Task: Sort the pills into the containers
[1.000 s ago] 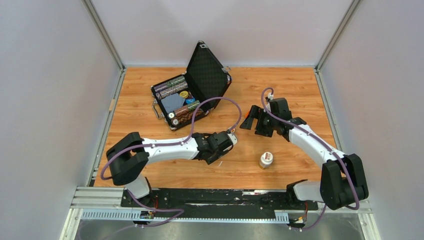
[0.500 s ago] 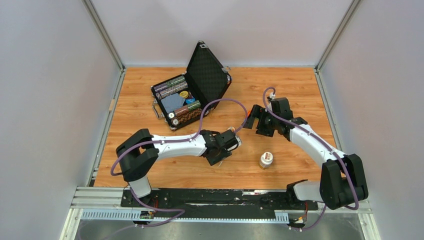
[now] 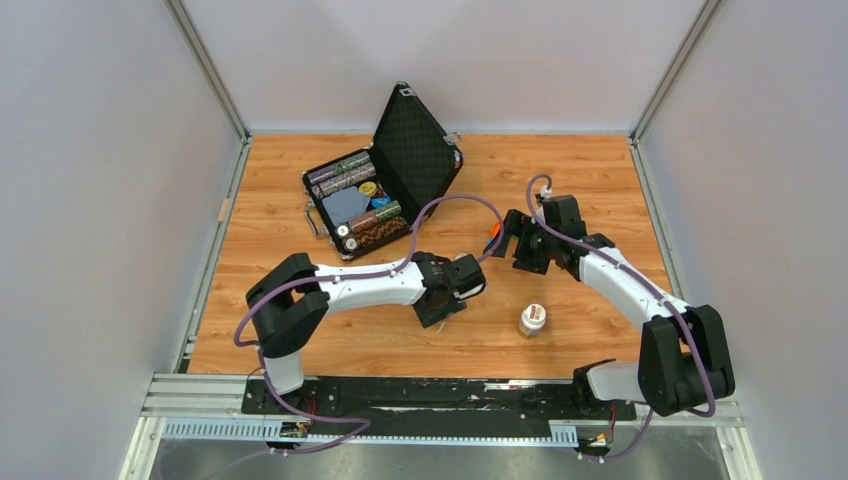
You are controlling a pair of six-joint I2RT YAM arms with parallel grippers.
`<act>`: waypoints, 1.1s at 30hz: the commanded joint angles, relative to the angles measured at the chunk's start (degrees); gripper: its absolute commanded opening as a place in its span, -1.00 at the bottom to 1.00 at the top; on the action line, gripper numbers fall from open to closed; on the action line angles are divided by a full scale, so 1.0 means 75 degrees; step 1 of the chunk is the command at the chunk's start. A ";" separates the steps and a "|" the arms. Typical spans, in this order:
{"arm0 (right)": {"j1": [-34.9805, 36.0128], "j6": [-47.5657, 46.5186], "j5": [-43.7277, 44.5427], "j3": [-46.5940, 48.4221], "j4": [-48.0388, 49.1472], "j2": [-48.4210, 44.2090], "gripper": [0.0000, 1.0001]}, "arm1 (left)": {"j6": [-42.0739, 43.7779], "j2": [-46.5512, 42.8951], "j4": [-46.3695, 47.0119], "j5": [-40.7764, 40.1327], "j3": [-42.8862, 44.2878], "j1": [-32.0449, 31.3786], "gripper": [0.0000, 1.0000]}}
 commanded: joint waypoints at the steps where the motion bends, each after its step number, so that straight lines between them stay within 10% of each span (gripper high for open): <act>1: -0.0058 0.0132 -0.0053 -0.0065 0.0043 0.0054 0.75 | 0.0180 0.0073 -0.0463 -0.0104 0.0450 -0.0047 -1.00; 33: -0.0095 0.0199 -0.0080 -0.0189 0.0104 0.0026 0.72 | -0.0224 0.1207 -0.1858 -0.0199 0.1733 -0.0035 -1.00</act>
